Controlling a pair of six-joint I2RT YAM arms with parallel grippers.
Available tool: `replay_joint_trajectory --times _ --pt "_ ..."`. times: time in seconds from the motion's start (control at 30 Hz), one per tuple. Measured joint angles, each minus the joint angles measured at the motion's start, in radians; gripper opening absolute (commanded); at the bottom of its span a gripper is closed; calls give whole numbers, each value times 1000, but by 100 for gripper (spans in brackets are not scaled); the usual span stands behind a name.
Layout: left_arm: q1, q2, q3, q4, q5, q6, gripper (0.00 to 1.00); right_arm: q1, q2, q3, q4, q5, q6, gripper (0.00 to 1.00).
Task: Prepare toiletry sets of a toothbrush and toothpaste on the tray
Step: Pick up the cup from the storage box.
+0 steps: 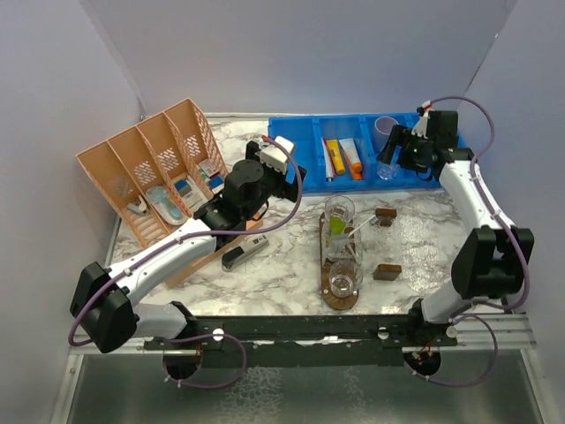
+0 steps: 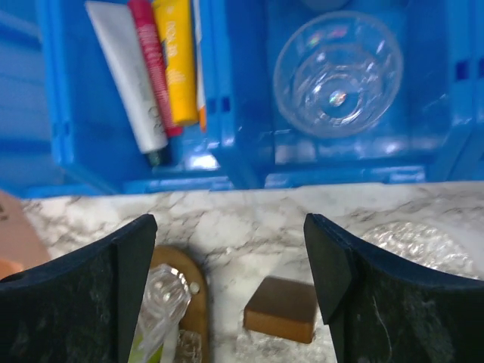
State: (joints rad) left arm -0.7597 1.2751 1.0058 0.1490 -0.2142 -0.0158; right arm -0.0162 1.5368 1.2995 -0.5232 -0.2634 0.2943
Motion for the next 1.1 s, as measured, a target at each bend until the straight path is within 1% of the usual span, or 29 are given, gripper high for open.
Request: replay_joint_trajectory --times 0.07,0.1,0.2,0.27,0.4,0.57,0.73,0.93,1.0,1.1 --pt "0 0 0 0 0 0 99 2 64 77 -19 51 -24 72" --pt "0 0 0 0 0 0 99 2 109 132 -30 85 -36 71" --pt "6 0 0 0 1 -1 99 2 200 232 -42 155 -48 69" --pt "11 0 0 0 2 -2 99 2 240 273 -53 193 -48 65" --pt "19 0 0 0 4 -9 99 2 329 355 -73 260 -38 63" --pt "25 0 0 0 5 -14 99 2 410 404 -92 321 -26 55" --pt "25 0 0 0 6 -16 99 3 480 422 -120 386 -6 53" --pt "26 3 0 0 13 -19 99 3 501 442 -136 452 -3 50" --pt "26 4 0 0 16 -20 99 3 504 442 -137 460 -3 47" --pt "26 6 0 0 20 -22 99 3 513 442 -137 461 -3 38"
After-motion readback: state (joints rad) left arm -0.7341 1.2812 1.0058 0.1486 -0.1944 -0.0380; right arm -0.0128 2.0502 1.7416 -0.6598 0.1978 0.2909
